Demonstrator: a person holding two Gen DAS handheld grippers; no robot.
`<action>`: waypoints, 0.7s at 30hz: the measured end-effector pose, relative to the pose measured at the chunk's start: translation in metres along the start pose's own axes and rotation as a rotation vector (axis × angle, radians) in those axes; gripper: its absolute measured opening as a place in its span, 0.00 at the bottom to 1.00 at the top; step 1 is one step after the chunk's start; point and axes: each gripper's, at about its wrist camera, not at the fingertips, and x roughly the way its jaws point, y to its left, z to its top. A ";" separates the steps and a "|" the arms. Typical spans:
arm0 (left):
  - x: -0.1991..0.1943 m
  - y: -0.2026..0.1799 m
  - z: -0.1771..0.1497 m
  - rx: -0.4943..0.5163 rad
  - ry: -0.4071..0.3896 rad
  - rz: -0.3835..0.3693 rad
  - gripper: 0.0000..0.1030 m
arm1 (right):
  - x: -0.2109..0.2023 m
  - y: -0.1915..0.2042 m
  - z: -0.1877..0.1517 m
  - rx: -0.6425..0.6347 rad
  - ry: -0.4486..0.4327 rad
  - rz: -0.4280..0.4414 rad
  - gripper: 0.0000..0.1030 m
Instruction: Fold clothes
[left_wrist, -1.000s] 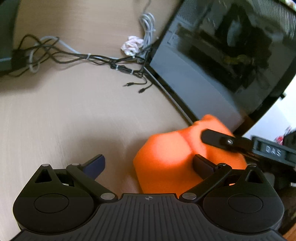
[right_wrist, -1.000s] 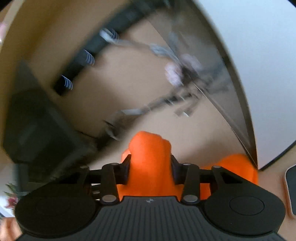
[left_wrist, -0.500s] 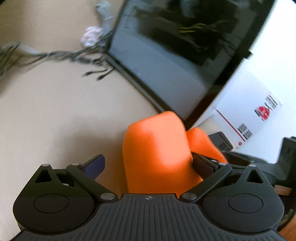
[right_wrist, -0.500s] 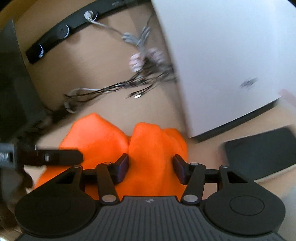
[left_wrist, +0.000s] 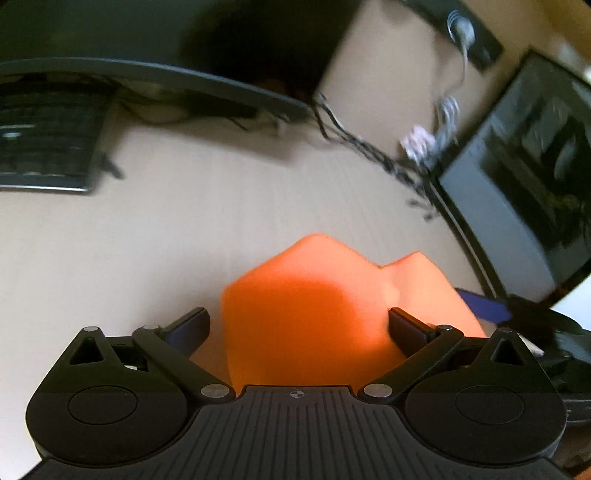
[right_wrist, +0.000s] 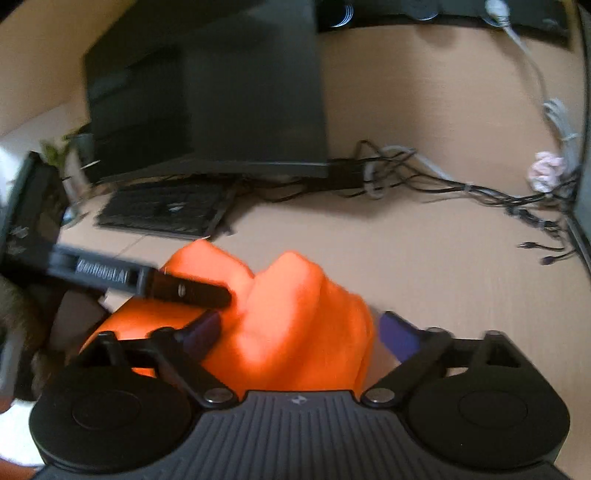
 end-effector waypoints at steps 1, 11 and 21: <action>-0.005 0.006 -0.001 -0.015 -0.009 -0.010 1.00 | 0.001 0.001 0.000 0.010 0.018 0.042 0.83; -0.032 0.038 0.012 -0.152 -0.108 -0.038 1.00 | 0.003 -0.049 0.039 0.508 -0.085 0.444 0.13; -0.020 0.048 -0.003 -0.184 -0.044 -0.004 1.00 | 0.008 -0.021 0.009 0.271 -0.042 0.161 0.76</action>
